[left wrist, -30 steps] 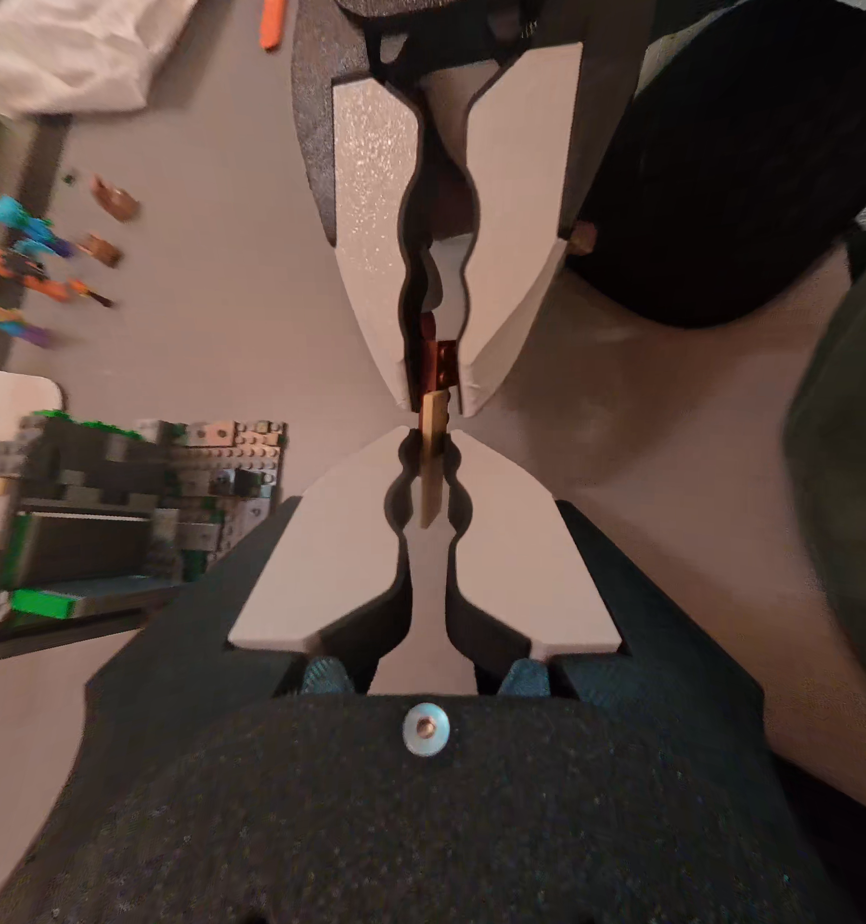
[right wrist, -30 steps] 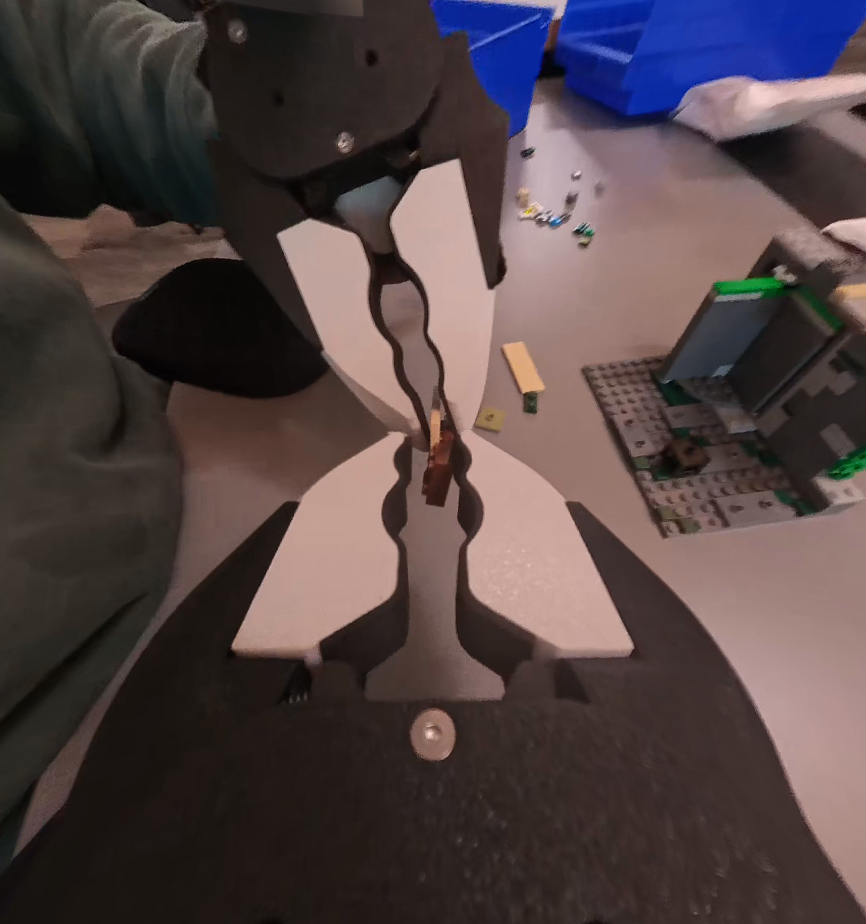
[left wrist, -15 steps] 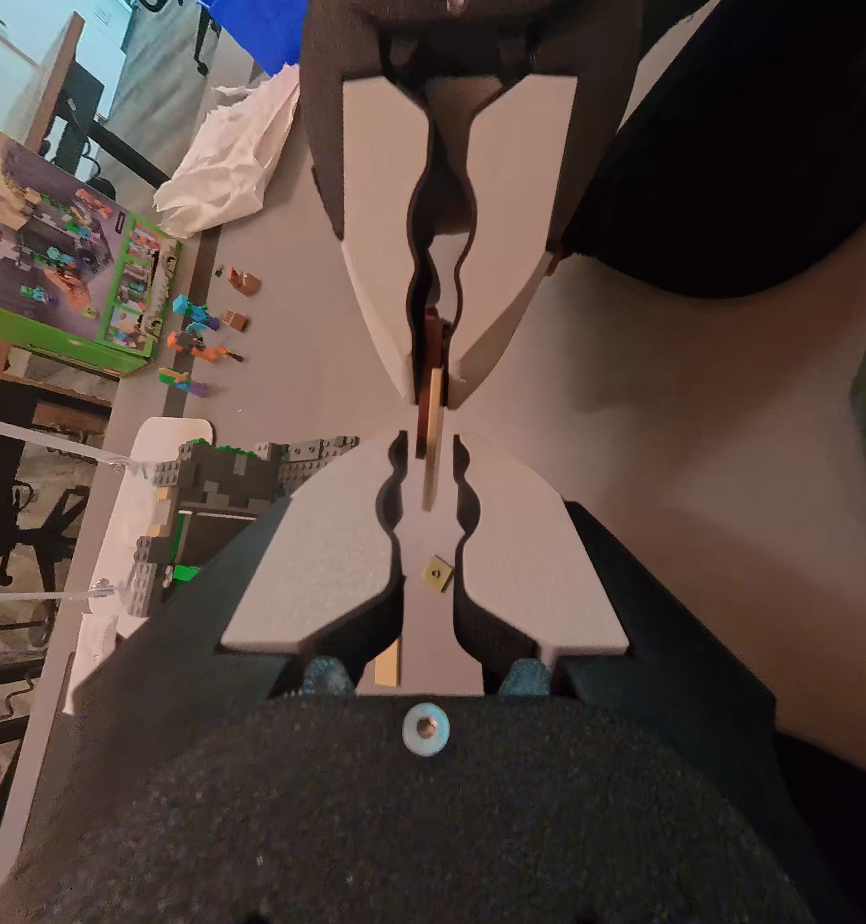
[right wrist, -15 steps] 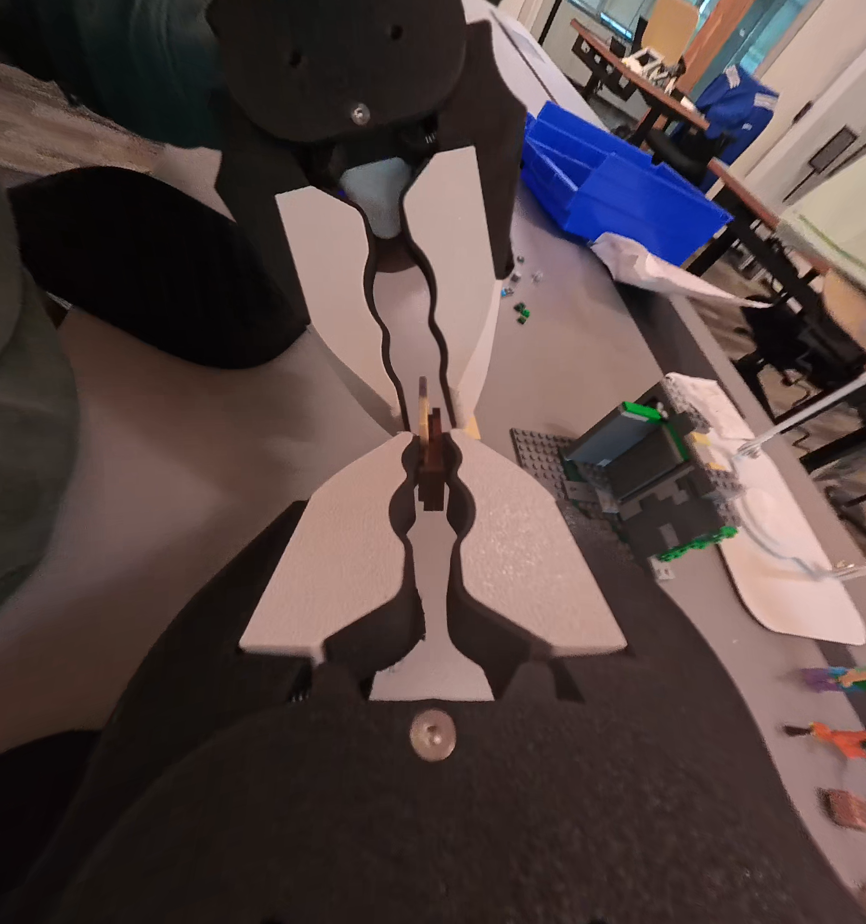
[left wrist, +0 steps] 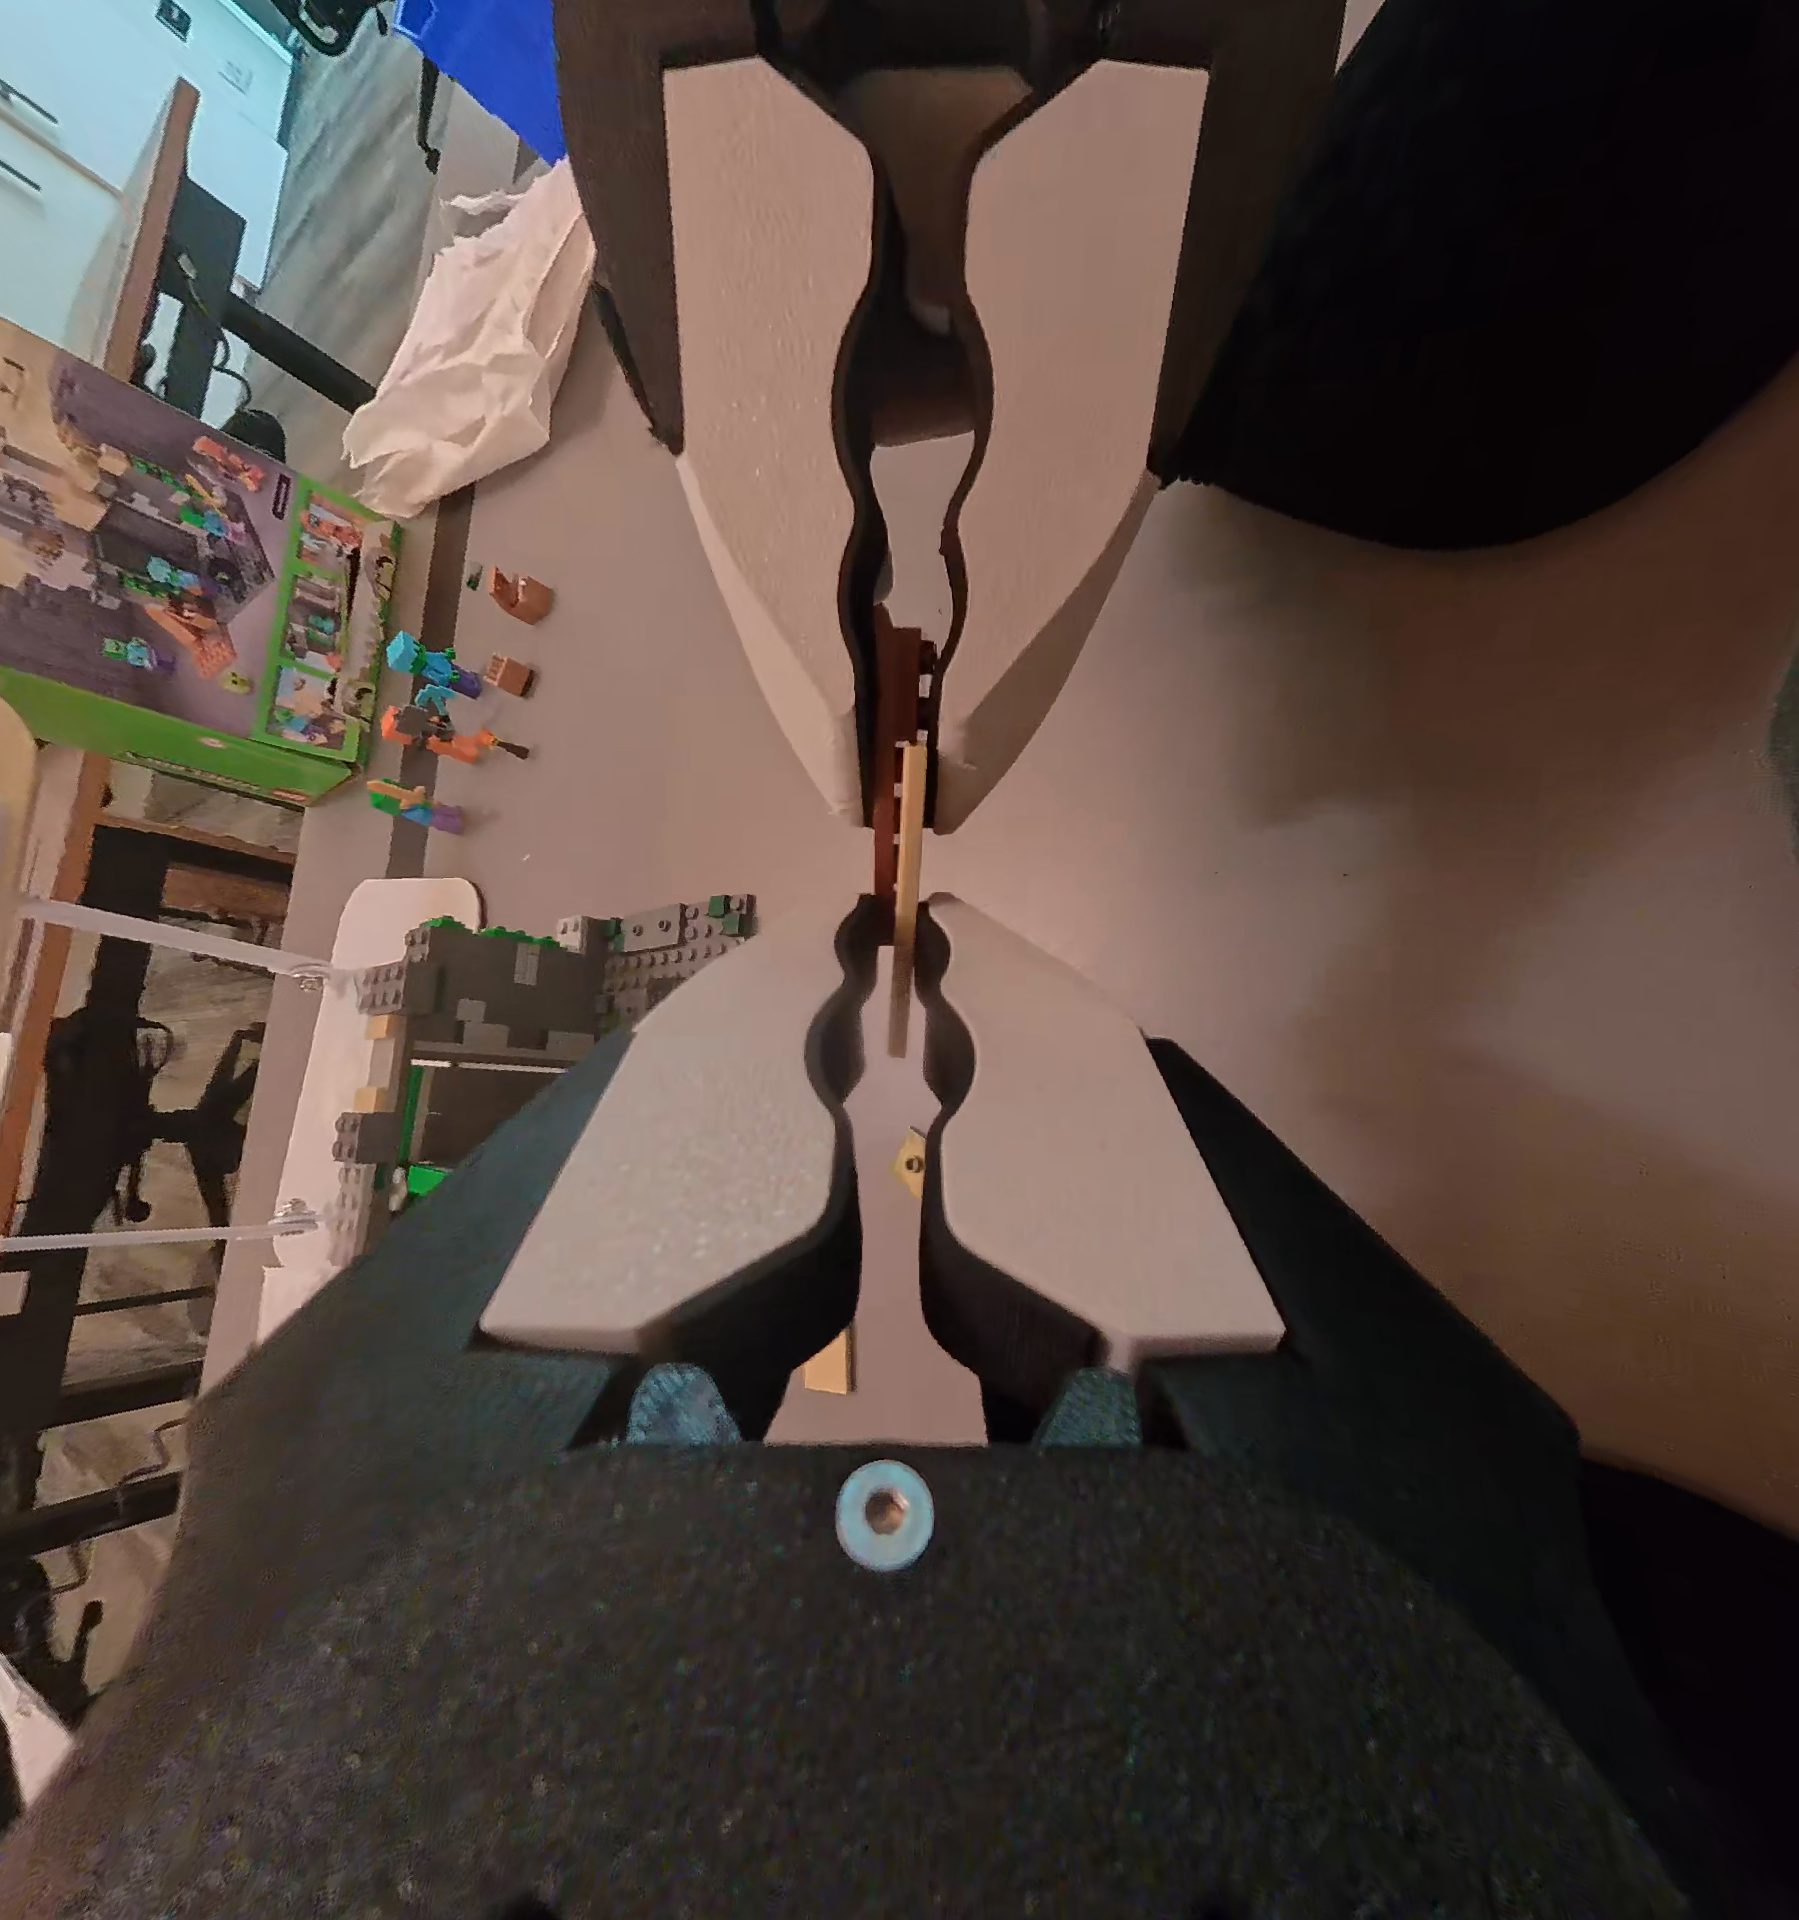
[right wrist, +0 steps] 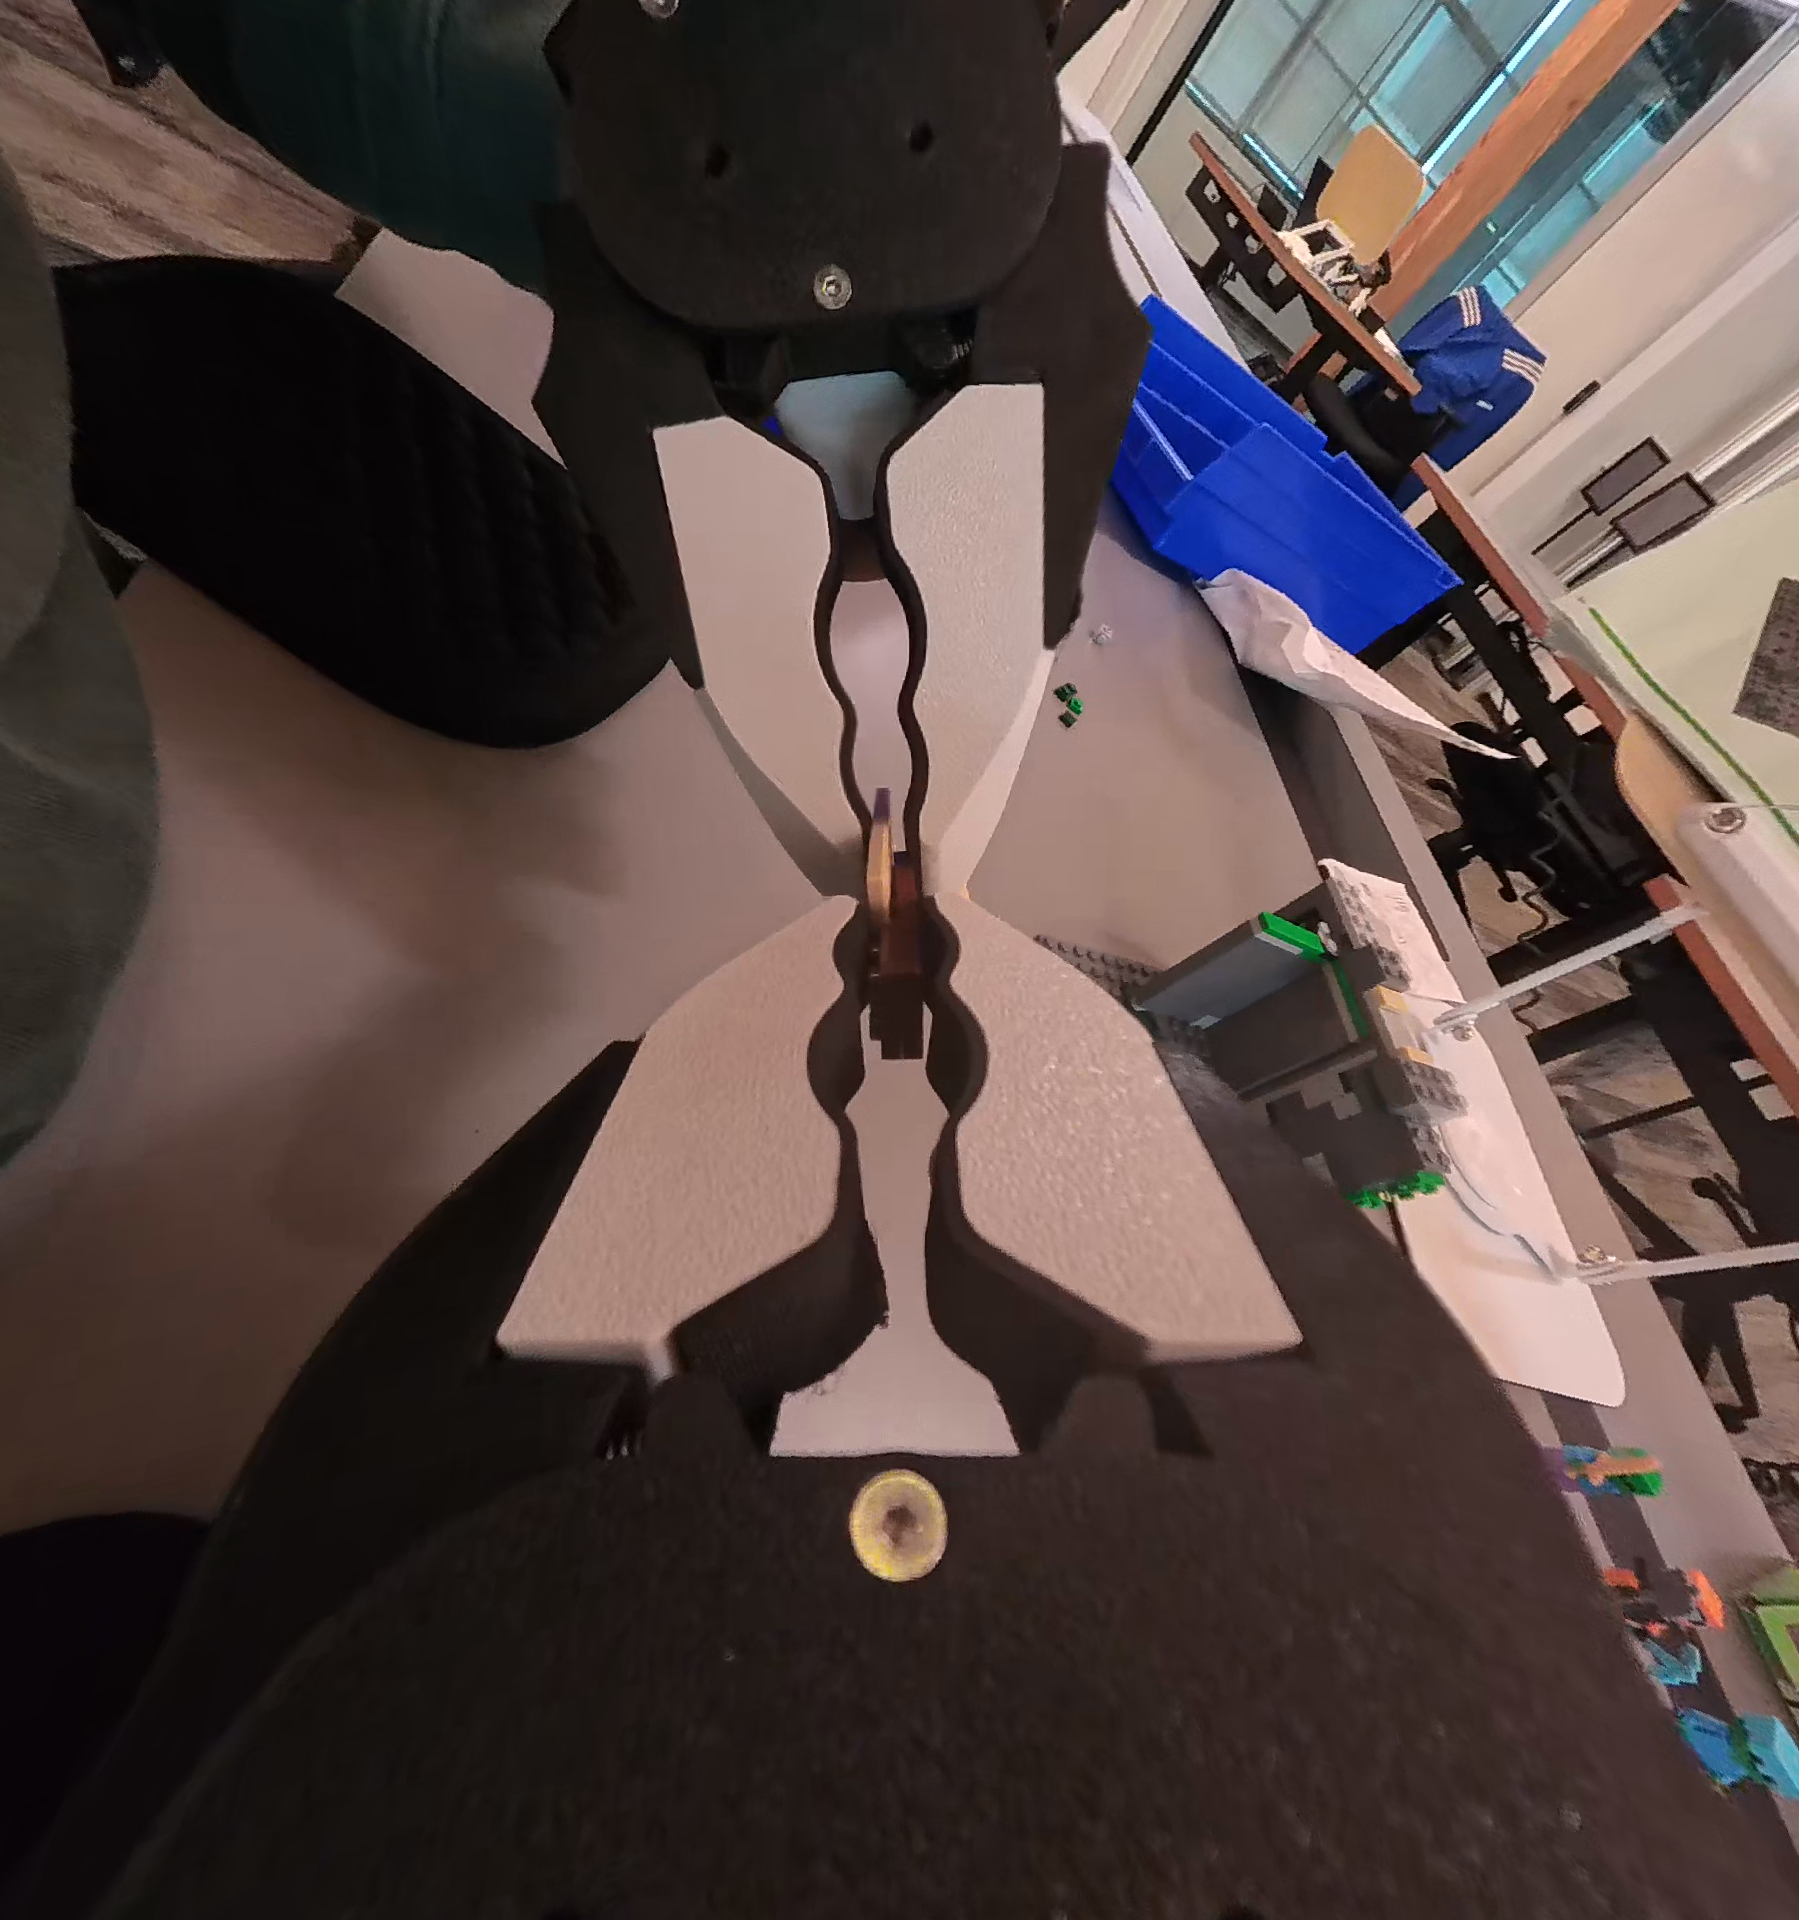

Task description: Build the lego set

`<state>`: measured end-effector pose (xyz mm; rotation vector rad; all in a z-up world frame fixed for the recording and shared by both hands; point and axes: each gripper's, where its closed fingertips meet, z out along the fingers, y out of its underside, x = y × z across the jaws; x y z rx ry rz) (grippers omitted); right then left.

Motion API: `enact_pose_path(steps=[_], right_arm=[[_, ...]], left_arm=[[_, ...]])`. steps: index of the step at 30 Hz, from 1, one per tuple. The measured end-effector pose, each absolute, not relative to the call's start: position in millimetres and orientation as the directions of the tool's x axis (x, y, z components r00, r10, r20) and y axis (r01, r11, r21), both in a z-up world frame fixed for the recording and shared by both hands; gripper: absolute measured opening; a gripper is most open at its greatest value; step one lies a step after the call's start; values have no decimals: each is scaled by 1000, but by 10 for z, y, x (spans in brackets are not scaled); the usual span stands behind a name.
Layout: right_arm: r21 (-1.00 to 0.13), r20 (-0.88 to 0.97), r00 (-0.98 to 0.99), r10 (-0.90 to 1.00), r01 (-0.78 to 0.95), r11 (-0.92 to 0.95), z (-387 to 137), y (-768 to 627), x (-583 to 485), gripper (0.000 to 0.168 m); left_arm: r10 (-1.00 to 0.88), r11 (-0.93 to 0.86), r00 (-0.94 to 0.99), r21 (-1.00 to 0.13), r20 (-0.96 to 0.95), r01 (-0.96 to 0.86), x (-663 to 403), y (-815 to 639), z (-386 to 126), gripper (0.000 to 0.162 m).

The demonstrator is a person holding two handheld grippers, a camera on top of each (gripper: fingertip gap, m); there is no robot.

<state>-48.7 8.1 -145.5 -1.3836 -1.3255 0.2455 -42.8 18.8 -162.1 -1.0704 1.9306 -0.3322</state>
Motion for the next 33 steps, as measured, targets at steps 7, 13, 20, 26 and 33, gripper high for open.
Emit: enact_pose_path(steps=[7,13,20,26,33], right_arm=[[-793,508,341,791,544,275,-1477,30,-507,7],[-809,466,351,812,540,231,-1561,26,-530,7],[-842,406,351,844,503,196,-1598,32,-575,8],[-845,393,390,833,511,160,-1605,71,-562,10],[-810,420,396,816,568,141,-1633,91,-566,10]], left_arm=[[-778,604,-257,-570,-573,-558,-446,139,-1642,7],[-807,572,-263,-589,-530,-571,-476,116,-1730,7],[-808,575,-263,-604,-527,-552,-437,79,-1750,8],[-827,544,-244,-606,-507,-581,-439,114,-1762,7],[-810,551,-250,-541,-531,-635,-467,146,-1784,7]])
